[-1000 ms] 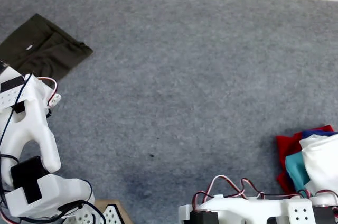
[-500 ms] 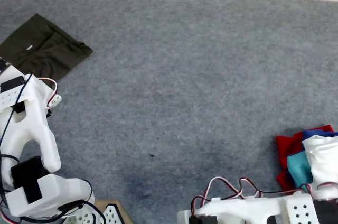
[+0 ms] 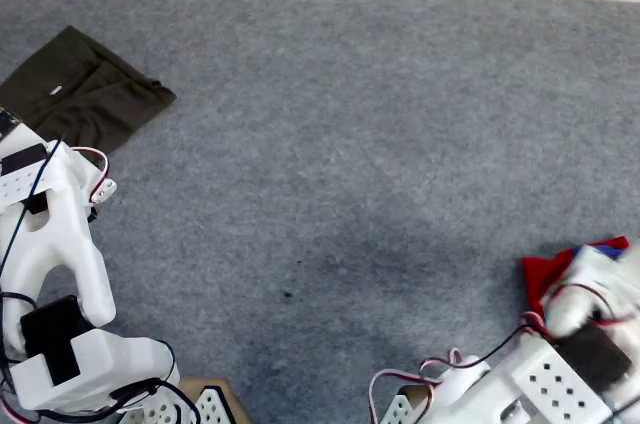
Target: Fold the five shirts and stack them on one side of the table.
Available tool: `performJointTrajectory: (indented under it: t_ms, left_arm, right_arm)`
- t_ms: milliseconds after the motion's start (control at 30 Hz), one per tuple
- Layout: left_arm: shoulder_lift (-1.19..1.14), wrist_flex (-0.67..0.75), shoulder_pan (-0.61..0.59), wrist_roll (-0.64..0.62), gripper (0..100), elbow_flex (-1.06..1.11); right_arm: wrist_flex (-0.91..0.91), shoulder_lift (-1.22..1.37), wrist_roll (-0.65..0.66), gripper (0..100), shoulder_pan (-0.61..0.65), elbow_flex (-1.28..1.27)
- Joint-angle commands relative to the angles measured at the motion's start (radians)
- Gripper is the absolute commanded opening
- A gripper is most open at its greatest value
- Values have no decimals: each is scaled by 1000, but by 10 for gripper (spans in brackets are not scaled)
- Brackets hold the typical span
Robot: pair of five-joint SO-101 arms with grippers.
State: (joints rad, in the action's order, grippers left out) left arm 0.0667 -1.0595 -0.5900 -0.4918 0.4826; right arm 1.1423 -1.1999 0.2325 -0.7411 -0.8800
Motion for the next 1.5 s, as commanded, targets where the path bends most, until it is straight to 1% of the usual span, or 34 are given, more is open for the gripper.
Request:
performJointTrajectory:
  t_ms: [0, 133, 233, 367, 433, 500, 567, 633, 700, 767, 900, 1000, 1333, 1467]
  left_arm:
    - [15, 15, -13, 9, 10, -12]
    - [15, -5, -131, 9, 7, -67]
    - [15, -66, -234, 28, 10, -150]
    - [5, -195, -337, 221, 11, -283]
    - [4, -245, -358, 292, 11, -305]
    - [4, -269, -377, 351, 14, -305]
    - [4, -267, -410, 419, 56, -291]
    - [10, -267, -444, 457, 131, -277]
    - [12, -267, -473, 465, 195, -262]
    - [12, -267, -499, 465, 219, -246]
    - [5, -255, -567, 470, 198, -232]
    - [5, -176, -599, 470, 193, -199]
    - [4, 94, -604, 465, 193, -51]
    - [4, 172, -611, 465, 193, -15]
  right_arm:
    - [61, -5, -81, 76, 193, 51]
    - [102, 30, -155, 76, 389, 58]
    - [97, 174, -176, 76, 512, 76]
    - [28, 452, -181, 77, 642, 145]
    - [-48, 562, -224, 77, 688, 150]
    - [-120, 645, -267, 77, 727, 136]
    - [-197, 704, -273, 77, 759, 96]
    - [-272, 733, -262, 77, 773, 56]
    - [-325, 742, -222, 77, 777, 18]
    - [-349, 742, -213, 77, 780, -4]
    - [-354, 742, -212, 77, 782, -15]
    - [-354, 742, -210, 77, 782, -15]
    - [-354, 750, -210, 77, 782, -16]
    - [-354, 750, -210, 77, 785, -16]
